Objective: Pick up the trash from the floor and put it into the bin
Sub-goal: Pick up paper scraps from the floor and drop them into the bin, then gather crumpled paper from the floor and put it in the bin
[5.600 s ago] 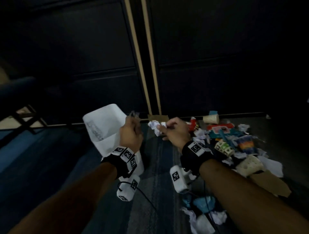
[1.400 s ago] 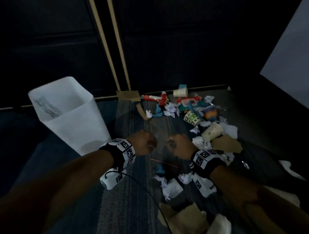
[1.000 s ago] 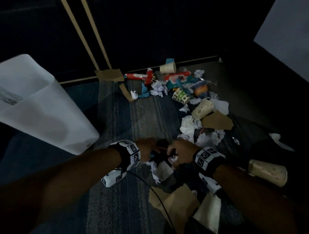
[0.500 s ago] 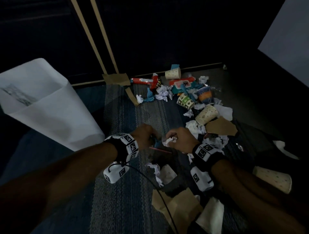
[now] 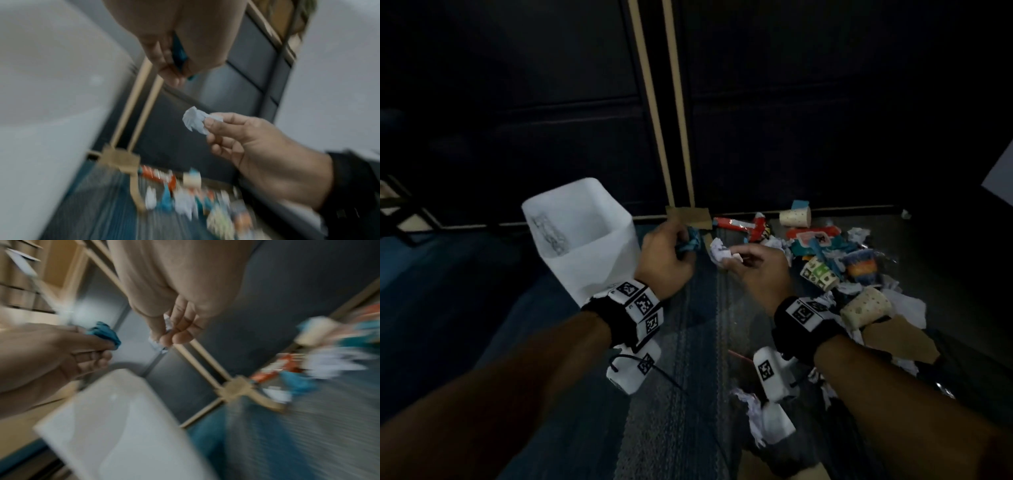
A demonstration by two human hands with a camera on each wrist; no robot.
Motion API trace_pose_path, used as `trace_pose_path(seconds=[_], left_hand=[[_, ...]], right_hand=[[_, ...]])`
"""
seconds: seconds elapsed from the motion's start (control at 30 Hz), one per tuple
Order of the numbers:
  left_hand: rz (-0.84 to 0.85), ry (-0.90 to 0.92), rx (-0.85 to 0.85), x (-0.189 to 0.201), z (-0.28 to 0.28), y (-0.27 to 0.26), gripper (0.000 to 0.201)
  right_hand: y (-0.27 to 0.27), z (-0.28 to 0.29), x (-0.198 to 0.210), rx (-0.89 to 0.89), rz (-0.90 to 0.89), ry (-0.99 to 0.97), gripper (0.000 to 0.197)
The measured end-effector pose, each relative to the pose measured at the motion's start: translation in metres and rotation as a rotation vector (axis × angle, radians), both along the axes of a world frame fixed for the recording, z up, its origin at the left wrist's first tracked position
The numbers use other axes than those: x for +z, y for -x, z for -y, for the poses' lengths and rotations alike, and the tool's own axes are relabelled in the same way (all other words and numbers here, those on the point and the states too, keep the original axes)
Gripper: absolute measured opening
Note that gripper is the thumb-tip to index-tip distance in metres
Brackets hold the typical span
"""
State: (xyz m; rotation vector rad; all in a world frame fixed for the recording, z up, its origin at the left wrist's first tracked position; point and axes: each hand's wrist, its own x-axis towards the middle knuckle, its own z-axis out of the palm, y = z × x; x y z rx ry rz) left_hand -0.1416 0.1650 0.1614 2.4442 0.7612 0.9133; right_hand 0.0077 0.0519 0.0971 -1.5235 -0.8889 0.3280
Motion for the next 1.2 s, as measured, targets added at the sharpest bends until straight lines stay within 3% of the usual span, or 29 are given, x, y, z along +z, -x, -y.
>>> trace_pose_path(seconds=[0.17,0.37,0.67,0.83,0.93,1.07,1.2], left_hand=[[0.219,-0.049,0.3,0.044,-0.031,0.039,0.013],[0.225,0.101,0.576,0.069,-0.06,0.086,0.022],[0.105,0.265,0.621,0.062,-0.069,0.106,0.044],[0.177,0.052,0.478,0.071,-0.063,0.087,0.024],[0.201,-0.014,0.31,0.083,-0.053,0.058,0.014],[0.024,-0.038,-0.006,0.082,-0.031,0.003,0.016],[-0.197,-0.02,-0.378,0.075,0.017,-0.057,0.011]], right_hand=[[0.037,-0.051,0.049,0.097,-0.042,-0.16,0.015],[0.081,-0.102,0.092,0.244,0.022,-0.187,0.013],[0.091,-0.131,0.116,0.422,0.28,0.023,0.028],[0.061,-0.106,0.134,0.382,0.378,0.106,0.017],[0.027,-0.085,0.15,0.398,0.508,0.203,0.015],[-0.032,-0.028,0.17,0.455,0.665,0.449,0.014],[-0.097,0.069,0.177,0.433,0.669,0.674,0.016]])
